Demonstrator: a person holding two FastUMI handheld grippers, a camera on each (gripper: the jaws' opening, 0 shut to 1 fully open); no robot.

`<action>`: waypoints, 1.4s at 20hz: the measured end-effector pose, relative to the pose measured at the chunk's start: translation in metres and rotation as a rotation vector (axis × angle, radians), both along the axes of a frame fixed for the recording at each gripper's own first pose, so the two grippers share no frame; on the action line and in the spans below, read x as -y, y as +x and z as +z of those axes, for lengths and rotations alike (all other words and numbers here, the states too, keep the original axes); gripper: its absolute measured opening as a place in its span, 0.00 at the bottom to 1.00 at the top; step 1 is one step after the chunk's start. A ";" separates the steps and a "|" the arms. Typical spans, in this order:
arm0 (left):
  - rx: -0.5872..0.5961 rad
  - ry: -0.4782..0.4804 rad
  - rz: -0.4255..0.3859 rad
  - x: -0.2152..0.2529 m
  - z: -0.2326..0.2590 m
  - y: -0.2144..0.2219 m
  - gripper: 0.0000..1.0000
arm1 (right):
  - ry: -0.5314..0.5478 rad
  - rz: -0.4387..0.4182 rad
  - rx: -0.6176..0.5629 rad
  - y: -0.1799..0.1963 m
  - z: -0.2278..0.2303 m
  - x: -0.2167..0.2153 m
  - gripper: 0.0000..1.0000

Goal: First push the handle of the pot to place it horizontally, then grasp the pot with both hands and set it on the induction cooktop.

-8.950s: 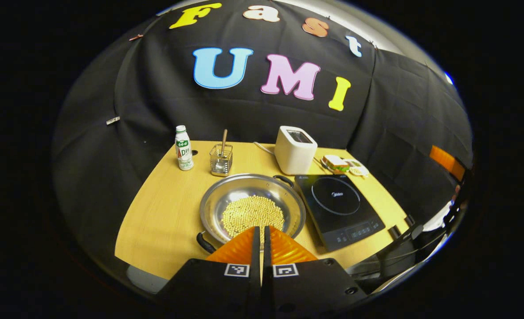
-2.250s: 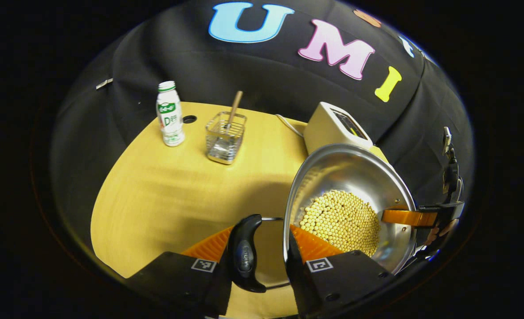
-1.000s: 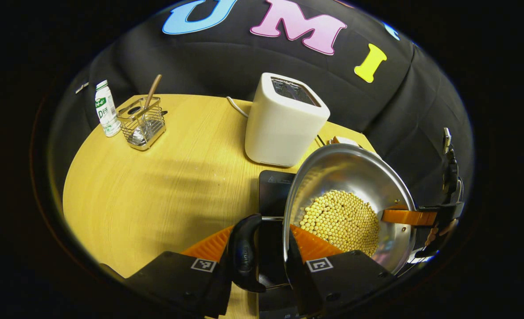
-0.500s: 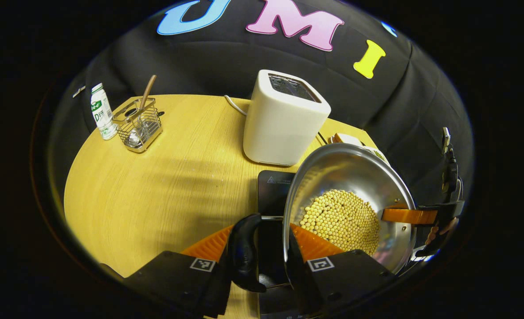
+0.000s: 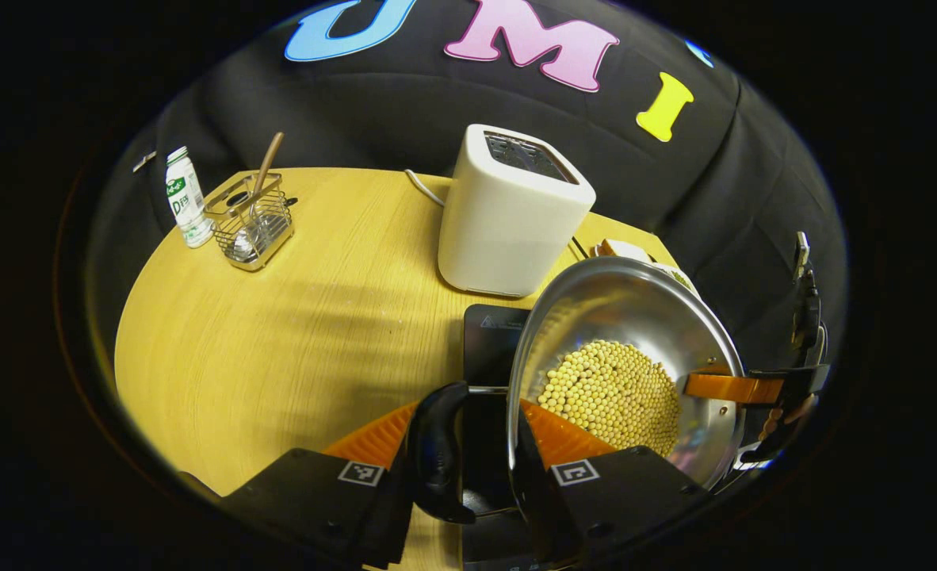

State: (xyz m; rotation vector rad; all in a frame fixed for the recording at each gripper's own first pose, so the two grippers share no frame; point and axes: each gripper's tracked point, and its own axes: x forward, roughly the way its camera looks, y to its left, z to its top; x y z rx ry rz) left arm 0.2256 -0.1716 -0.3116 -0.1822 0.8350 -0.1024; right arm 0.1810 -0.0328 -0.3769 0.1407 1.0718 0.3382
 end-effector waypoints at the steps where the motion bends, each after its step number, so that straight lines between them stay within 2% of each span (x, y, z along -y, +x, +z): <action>1: -0.001 -0.002 0.004 0.000 0.000 0.000 0.62 | 0.001 0.000 0.001 0.001 0.000 -0.001 0.59; 3: -0.003 0.001 0.007 0.000 0.000 0.000 0.63 | 0.002 -0.001 0.004 0.002 0.000 0.000 0.60; 4: -0.003 0.006 0.007 -0.001 -0.001 0.000 0.63 | 0.003 -0.001 0.005 0.002 0.001 0.000 0.57; 5: -0.003 0.009 0.011 0.000 -0.001 0.000 0.64 | 0.004 0.000 0.005 0.002 0.001 -0.001 0.60; 10: -0.005 0.064 0.034 -0.004 0.001 0.001 0.69 | 0.000 -0.004 0.014 0.001 0.003 0.000 0.61; 11: -0.010 0.079 0.028 -0.004 0.002 0.001 0.74 | -0.011 -0.004 0.022 0.001 0.004 0.002 0.62; 13: -0.021 0.105 0.045 -0.009 0.004 -0.003 0.82 | -0.027 -0.013 0.049 0.000 0.014 0.010 0.70; 14: -0.021 0.100 0.059 -0.009 0.004 -0.004 0.87 | -0.026 -0.028 0.068 0.000 0.021 0.013 0.79; 15: -0.013 0.089 0.066 -0.008 0.009 -0.005 0.99 | -0.031 -0.047 0.091 0.003 0.030 0.018 0.83; 16: 0.001 0.080 0.069 -0.007 0.019 -0.010 0.98 | -0.033 -0.063 0.107 0.001 0.034 0.022 1.00; 21: 0.106 0.128 0.032 -0.013 0.074 -0.033 0.95 | -0.058 -0.147 0.203 -0.017 0.085 0.045 0.99; 25: 0.246 0.140 0.016 -0.011 0.139 -0.060 0.95 | -0.044 -0.203 0.300 -0.043 0.141 0.053 0.99; 28: 0.387 0.171 0.015 -0.016 0.199 -0.088 0.95 | -0.075 -0.182 0.435 -0.059 0.188 0.057 0.99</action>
